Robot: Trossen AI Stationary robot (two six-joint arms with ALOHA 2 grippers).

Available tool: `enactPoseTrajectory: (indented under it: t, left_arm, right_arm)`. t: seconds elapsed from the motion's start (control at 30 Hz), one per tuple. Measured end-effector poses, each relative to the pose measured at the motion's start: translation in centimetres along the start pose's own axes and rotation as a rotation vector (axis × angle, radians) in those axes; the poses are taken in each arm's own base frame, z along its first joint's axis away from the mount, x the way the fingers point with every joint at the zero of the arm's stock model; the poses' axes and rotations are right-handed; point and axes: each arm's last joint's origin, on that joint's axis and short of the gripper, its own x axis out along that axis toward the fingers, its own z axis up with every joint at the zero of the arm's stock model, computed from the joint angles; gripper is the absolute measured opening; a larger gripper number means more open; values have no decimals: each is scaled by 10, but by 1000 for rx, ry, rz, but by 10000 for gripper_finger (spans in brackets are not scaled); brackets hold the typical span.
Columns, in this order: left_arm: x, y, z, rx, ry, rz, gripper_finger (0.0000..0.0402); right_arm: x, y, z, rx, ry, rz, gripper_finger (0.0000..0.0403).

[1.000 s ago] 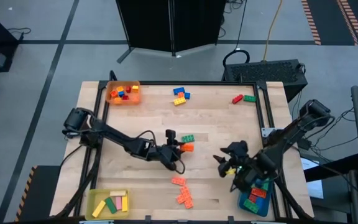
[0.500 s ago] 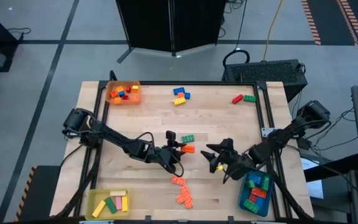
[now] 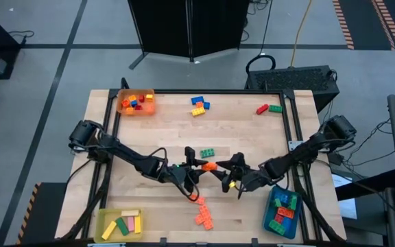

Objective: Sort blocks by size
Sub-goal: Put the orange 8 stud game piece into the blue bin

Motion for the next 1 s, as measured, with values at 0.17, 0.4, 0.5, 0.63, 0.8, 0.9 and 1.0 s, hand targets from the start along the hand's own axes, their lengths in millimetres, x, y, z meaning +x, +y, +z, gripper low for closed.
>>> enactPoseTrajectory:
  t: [0.17,0.4,0.5,0.63,0.8,0.9,1.0]
  left_arm:
    - [0,0,0,7,0,0,130]
    - [0,0,-1,22,12,5,130]
    - [0,-1,-2,22,12,-4,130]
    - [0,-1,-2,12,8,-9,173]
    - [-2,-3,1,8,5,3,240]
    - [-4,-5,2,11,4,5,261]
    - [-5,-7,2,17,6,6,268]
  right_arm:
    - [1,0,0,-36,21,13,200]
    - [3,-1,2,-12,38,29,78]
    - [4,0,4,-31,47,43,54]
    - [3,0,4,-72,58,49,54]
    - [0,-6,4,-138,111,11,54]
    - [-5,-7,7,-135,128,-10,53]
    - [-11,-5,11,-136,132,-1,53]
